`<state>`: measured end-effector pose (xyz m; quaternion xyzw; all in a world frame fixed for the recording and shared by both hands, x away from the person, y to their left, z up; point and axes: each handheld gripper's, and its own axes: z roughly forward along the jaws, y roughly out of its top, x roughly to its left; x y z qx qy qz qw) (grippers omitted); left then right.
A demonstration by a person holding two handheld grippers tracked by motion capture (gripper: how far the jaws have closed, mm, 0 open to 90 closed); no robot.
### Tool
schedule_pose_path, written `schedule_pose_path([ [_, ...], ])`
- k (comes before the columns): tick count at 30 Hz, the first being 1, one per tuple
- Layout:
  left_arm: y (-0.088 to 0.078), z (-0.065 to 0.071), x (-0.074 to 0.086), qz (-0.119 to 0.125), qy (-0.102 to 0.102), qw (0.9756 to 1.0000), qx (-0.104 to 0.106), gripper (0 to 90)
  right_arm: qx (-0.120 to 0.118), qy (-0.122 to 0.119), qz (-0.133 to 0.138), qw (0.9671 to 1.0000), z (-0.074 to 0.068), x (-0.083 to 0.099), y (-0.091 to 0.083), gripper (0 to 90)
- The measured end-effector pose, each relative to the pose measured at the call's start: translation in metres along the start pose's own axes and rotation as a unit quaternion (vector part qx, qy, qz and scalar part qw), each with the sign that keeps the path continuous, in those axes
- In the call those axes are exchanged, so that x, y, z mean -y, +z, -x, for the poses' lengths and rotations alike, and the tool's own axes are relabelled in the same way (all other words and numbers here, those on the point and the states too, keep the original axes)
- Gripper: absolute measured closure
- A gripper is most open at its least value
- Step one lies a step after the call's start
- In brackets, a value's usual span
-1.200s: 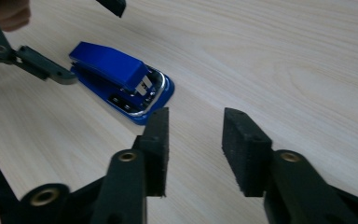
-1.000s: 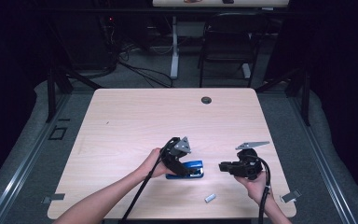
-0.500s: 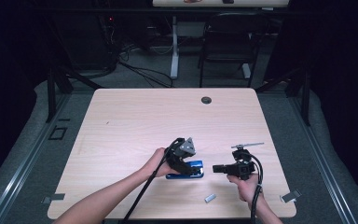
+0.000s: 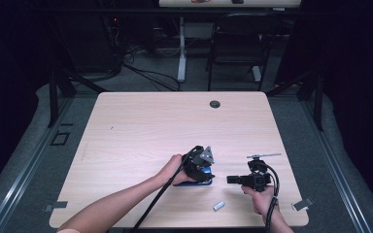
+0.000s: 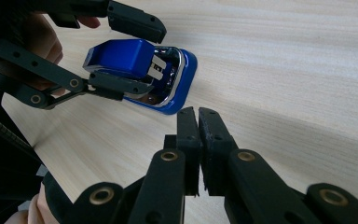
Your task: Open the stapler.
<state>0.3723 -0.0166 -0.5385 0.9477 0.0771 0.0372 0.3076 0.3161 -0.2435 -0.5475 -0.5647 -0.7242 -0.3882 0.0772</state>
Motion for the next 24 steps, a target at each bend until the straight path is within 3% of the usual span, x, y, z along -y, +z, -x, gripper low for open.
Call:
schedule_pose_path([
  [3, 0.001, 0.0, 0.0, 0.005, 0.0, 1.0, -0.002, 63.6, -0.001, 0.001, -0.002, 1.0, 0.0, 0.001, 0.0, 88.0],
  [5, 0.0, -0.002, 0.002, 0.011, 0.004, 0.9999, 0.003, 64.2, -0.004, 0.007, 0.001, 1.0, 0.001, 0.001, 0.001, 88.0],
  [10, 0.001, -0.002, 0.003, 0.02, 0.016, 0.9997, 0.004, 64.7, -0.012, 0.017, 0.004, 0.9998, 0.0, 0.0, 0.01, 88.1],
  [16, -0.001, -0.007, 0.006, 0.023, -0.001, 0.9996, 0.017, 61.1, -0.027, 0.045, 0.0, 0.9986, 0.001, -0.002, 0.025, 88.9],
  [24, -0.002, -0.007, 0.006, 0.006, -0.002, 0.9997, 0.024, 60.3, -0.029, 0.052, 0.006, 0.9982, 0.003, -0.005, 0.029, 89.5],
])
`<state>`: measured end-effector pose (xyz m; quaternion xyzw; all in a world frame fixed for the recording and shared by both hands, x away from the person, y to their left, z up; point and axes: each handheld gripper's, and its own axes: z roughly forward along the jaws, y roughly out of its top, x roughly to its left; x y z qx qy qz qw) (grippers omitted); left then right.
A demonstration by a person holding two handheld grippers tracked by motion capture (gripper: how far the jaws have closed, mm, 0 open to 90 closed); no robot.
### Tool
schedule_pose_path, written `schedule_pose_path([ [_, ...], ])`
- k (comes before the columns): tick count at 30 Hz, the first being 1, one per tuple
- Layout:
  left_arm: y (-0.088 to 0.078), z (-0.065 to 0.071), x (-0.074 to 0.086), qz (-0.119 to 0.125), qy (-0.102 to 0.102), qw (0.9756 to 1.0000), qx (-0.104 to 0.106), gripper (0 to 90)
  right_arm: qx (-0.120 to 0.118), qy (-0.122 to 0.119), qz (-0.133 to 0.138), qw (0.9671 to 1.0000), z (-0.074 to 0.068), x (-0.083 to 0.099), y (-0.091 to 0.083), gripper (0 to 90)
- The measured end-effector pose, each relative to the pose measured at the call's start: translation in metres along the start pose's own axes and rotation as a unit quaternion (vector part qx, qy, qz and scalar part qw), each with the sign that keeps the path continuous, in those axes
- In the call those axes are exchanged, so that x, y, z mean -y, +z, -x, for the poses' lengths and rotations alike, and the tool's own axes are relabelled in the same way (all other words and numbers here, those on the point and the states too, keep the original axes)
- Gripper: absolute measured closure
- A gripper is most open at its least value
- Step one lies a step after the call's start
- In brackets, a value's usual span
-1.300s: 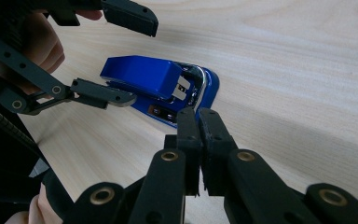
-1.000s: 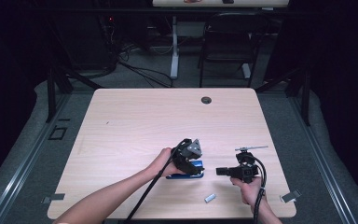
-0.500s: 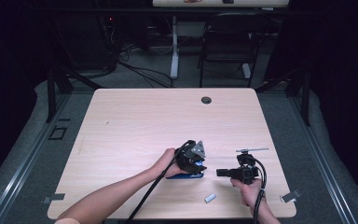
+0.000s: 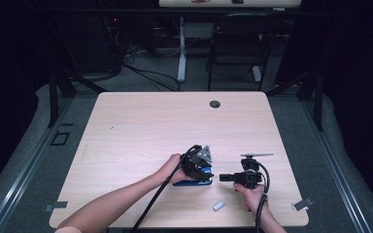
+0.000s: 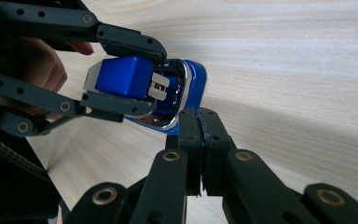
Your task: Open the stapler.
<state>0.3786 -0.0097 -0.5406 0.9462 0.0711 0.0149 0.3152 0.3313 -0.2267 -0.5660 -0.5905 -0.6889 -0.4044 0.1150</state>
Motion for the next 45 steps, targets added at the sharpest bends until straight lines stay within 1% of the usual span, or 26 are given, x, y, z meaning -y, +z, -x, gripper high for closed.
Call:
schedule_pose_path([
  [1, 0.0, -0.001, 0.0, -0.007, 0.0, 0.9999, 0.013, 59.4, -0.001, -0.001, -0.002, 1.0, 0.0, -0.001, 0.001, 89.5],
  [2, -0.001, -0.001, 0.0, -0.009, 0.002, 0.9999, 0.01, 57.9, -0.001, -0.001, -0.002, 1.0, -0.001, -0.001, 0.002, 89.7],
  [3, -0.002, -0.001, 0.0, -0.007, -0.001, 0.9999, 0.008, 60.3, -0.001, -0.002, -0.003, 1.0, -0.001, -0.001, 0.003, 89.8],
  [4, -0.003, -0.002, 0.0, -0.003, -0.001, 0.9999, 0.01, 62.4, -0.002, -0.007, -0.006, 1.0, -0.002, -0.002, 0.004, 89.9],
  [6, -0.006, -0.004, 0.001, 0.004, -0.007, 0.9999, 0.014, 62.2, -0.001, -0.007, -0.004, 1.0, -0.002, -0.002, 0.005, 90.0],
  [7, -0.007, -0.004, 0.001, 0.006, -0.006, 0.9998, 0.016, 62.0, -0.002, -0.005, -0.002, 1.0, -0.003, -0.002, 0.005, 90.0],
  [9, -0.007, -0.004, 0.001, 0.004, -0.006, 0.9998, 0.019, 62.8, 0.0, -0.005, -0.001, 1.0, -0.003, -0.003, 0.004, 90.0],
  [13, -0.007, -0.004, 0.001, 0.004, -0.005, 0.9998, 0.017, 63.6, -0.002, -0.01, -0.001, 0.9999, -0.004, -0.004, 0.004, 90.0],
  [14, -0.007, -0.004, 0.001, 0.002, -0.004, 0.9999, 0.017, 64.2, -0.002, -0.01, -0.004, 0.9999, -0.004, -0.003, 0.005, 90.0],
  [15, -0.007, -0.004, 0.001, 0.005, 0.005, 0.9998, 0.017, 64.4, -0.003, -0.01, -0.006, 0.9999, -0.004, -0.003, 0.005, 90.0],
  [18, -0.008, -0.005, 0.002, 0.006, 0.011, 0.9997, 0.019, 65.1, -0.006, -0.011, -0.005, 0.9999, -0.003, -0.003, 0.006, 90.0],
  [20, -0.008, -0.004, 0.002, 0.008, 0.018, 0.9996, 0.018, 65.5, -0.009, -0.004, -0.002, 0.9999, -0.002, -0.004, 0.007, 90.0],
  [22, -0.008, -0.004, 0.003, 0.008, 0.023, 0.9995, 0.018, 65.7, -0.016, 0.004, 0.0, 0.9999, -0.001, -0.007, 0.011, 90.0],
  [25, -0.008, -0.003, 0.003, 0.011, 0.026, 0.9995, 0.015, 65.9, -0.025, 0.018, -0.006, 0.9995, 0.0, -0.009, 0.018, 90.0],
  [27, -0.008, -0.004, 0.004, 0.014, 0.027, 0.9994, 0.017, 65.9, -0.035, 0.027, -0.01, 0.999, 0.0, -0.01, 0.025, 90.0],
  [30, -0.008, -0.004, 0.004, 0.016, 0.027, 0.9994, 0.017, 65.9, -0.034, 0.027, -0.016, 0.9989, -0.002, -0.01, 0.028, 90.0],
  [31, -0.008, -0.004, 0.004, 0.014, 0.029, 0.9993, 0.017, 65.9, -0.039, 0.024, -0.018, 0.9988, -0.002, -0.01, 0.029, 90.0],
  [33, -0.008, -0.004, 0.004, 0.015, 0.029, 0.9993, 0.018, 65.9, -0.036, 0.024, -0.019, 0.9989, -0.003, -0.011, 0.029, 90.0],
  [34, -0.008, -0.004, 0.004, 0.015, 0.029, 0.9993, 0.017, 65.9, -0.039, 0.029, -0.017, 0.9987, -0.003, -0.011, 0.029, 90.0],
  [38, -0.008, -0.004, 0.005, 0.016, 0.03, 0.9992, 0.018, 65.9, -0.042, 0.032, -0.019, 0.9984, -0.001, -0.011, 0.03, 90.0],
  [40, -0.008, -0.004, 0.005, 0.017, 0.033, 0.9992, 0.017, 66.1, -0.041, 0.032, -0.019, 0.9985, -0.001, -0.011, 0.03, 90.0],
  [41, -0.009, -0.004, 0.005, 0.015, 0.036, 0.999, 0.021, 66.2, -0.042, 0.031, -0.014, 0.9986, -0.001, -0.01, 0.03, 90.0],
  [42, -0.008, -0.004, 0.006, 0.017, 0.037, 0.999, 0.021, 66.2, -0.042, 0.031, -0.014, 0.9986, -0.001, -0.01, 0.03, 90.0],
  [43, -0.008, -0.004, 0.007, 0.025, 0.037, 0.9989, 0.016, 66.2, -0.045, 0.034, -0.009, 0.9983, -0.001, -0.009, 0.031, 90.0],
  [44, -0.008, -0.004, 0.007, 0.022, 0.04, 0.9988, 0.02, 66.3, -0.044, 0.033, -0.009, 0.9984, -0.001, -0.009, 0.03, 90.0],
  [45, -0.009, -0.004, 0.008, 0.025, 0.04, 0.9987, 0.019, 66.3, -0.043, 0.031, -0.009, 0.9986, -0.001, -0.009, 0.03, 90.0],
])
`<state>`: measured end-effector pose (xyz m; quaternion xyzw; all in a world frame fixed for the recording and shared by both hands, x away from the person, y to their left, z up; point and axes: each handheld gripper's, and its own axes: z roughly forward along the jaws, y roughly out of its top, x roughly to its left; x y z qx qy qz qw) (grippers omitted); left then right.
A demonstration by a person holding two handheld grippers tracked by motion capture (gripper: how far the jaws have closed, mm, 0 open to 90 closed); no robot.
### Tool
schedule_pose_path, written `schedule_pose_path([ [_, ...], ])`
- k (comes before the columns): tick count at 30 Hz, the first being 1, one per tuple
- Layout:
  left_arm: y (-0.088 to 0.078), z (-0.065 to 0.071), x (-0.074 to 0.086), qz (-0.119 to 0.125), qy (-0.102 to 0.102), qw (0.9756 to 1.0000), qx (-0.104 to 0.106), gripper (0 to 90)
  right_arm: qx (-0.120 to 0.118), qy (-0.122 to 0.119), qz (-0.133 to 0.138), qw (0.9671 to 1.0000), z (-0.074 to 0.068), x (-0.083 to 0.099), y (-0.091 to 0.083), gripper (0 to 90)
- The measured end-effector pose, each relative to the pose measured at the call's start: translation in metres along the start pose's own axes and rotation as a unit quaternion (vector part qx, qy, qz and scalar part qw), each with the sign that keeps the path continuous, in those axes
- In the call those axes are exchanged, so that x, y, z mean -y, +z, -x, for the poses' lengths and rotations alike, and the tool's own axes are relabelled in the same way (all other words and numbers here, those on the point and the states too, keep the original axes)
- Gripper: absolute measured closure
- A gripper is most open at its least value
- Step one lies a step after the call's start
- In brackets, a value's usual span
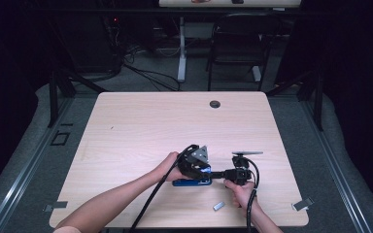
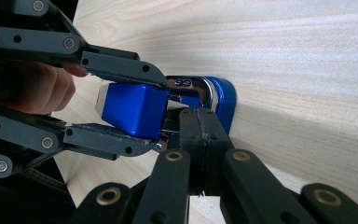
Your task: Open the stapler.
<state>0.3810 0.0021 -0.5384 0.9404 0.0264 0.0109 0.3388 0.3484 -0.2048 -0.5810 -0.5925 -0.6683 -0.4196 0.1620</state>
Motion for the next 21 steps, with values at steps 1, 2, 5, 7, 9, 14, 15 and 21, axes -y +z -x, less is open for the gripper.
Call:
schedule_pose_path([
  [1, 0.0006, 0.0004, 0.0007, 0.005, 0.001, 1.0, -0.003, 66.3, 0.001, -0.002, 0.001, 1.0, 0.0, 0.0003, -0.0001, 90.0],
  [2, 0.0, -0.0001, 0.0011, 0.005, 0.001, 1.0, 0.0, 66.3, 0.004, -0.001, 0.003, 1.0, -0.0002, 0.0009, 0.0, 90.0],
  [5, -0.0007, 0.0004, 0.0021, 0.008, 0.004, 1.0, -0.002, 66.4, 0.005, -0.003, 0.007, 1.0, -0.0011, 0.0017, 0.0004, 90.0],
  [7, -0.0008, 0.0003, 0.0035, 0.016, 0.007, 0.9999, 0.0, 66.4, 0.01, -0.006, 0.006, 0.9999, -0.0021, 0.0019, 0.0001, 90.0],
  [9, -0.0005, 0.0001, 0.0051, 0.024, 0.005, 0.9997, 0.0, 66.4, 0.01, -0.007, 0.005, 0.9999, -0.0022, 0.0019, 0.0001, 90.0],
  [14, 0.0, -0.0001, 0.0086, 0.038, 0.008, 0.9992, -0.001, 66.4, 0.013, -0.011, 0.002, 0.9998, -0.003, 0.0018, -0.0003, 90.0],
  [15, 0.0, -0.0005, 0.0084, 0.036, 0.007, 0.9993, 0.0, 66.4, 0.014, -0.011, 0.003, 0.9998, -0.003, 0.0019, -0.0003, 90.0],
  [21, -0.0007, -0.001, 0.0023, 0.005, -0.001, 1.0, 0.006, 65.5, 0.017, -0.014, 0.003, 0.9998, -0.0039, 0.0024, -0.0005, 90.0],
])
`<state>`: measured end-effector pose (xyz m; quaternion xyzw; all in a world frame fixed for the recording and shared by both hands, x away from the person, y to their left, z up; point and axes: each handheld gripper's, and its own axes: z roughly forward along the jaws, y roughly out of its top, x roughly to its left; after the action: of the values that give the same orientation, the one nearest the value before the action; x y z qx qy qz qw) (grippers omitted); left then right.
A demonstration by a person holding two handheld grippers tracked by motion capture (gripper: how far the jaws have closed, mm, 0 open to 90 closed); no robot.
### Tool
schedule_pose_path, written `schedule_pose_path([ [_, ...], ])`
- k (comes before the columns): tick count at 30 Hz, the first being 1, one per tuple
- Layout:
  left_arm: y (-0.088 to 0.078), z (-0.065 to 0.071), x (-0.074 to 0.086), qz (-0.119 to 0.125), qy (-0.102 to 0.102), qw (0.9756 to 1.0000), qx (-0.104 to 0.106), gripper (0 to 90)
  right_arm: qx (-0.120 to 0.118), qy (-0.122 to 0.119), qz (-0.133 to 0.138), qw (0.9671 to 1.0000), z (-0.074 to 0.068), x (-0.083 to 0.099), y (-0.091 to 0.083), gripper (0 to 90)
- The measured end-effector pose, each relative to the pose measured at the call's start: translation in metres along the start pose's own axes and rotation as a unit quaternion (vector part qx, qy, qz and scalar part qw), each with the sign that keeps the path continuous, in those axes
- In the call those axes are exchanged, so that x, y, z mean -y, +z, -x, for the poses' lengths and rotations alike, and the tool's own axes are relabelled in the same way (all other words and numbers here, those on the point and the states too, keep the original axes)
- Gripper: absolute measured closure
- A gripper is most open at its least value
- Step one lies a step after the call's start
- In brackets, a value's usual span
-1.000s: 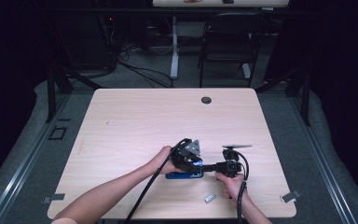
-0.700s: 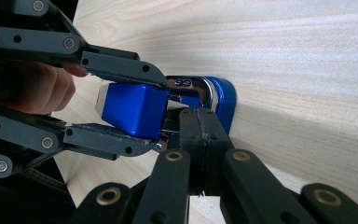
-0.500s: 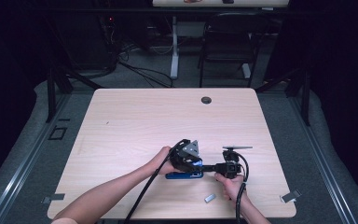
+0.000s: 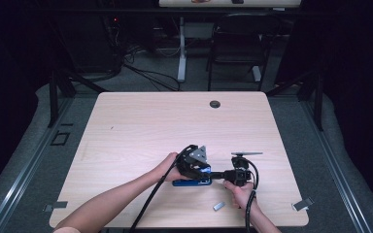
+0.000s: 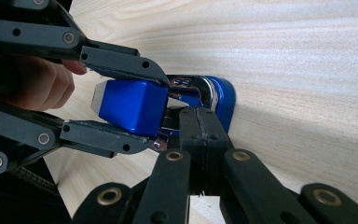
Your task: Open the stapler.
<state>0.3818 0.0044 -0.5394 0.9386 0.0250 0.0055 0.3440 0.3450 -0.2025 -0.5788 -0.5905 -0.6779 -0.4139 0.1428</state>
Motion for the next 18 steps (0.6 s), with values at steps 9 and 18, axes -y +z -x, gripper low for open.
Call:
schedule_pose_path([
  [9, 0.0012, -0.0012, 0.0019, -0.022, -0.008, 0.9997, 0.003, 65.1, 0.002, -0.002, -0.001, 1.0, -0.0007, -0.0002, -0.0002, 90.0],
  [18, 0.0002, -0.0016, 0.0064, -0.006, 0.002, 1.0, 0.005, 66.4, 0.007, -0.008, -0.001, 0.9999, -0.0021, -0.0002, -0.0001, 90.0],
])
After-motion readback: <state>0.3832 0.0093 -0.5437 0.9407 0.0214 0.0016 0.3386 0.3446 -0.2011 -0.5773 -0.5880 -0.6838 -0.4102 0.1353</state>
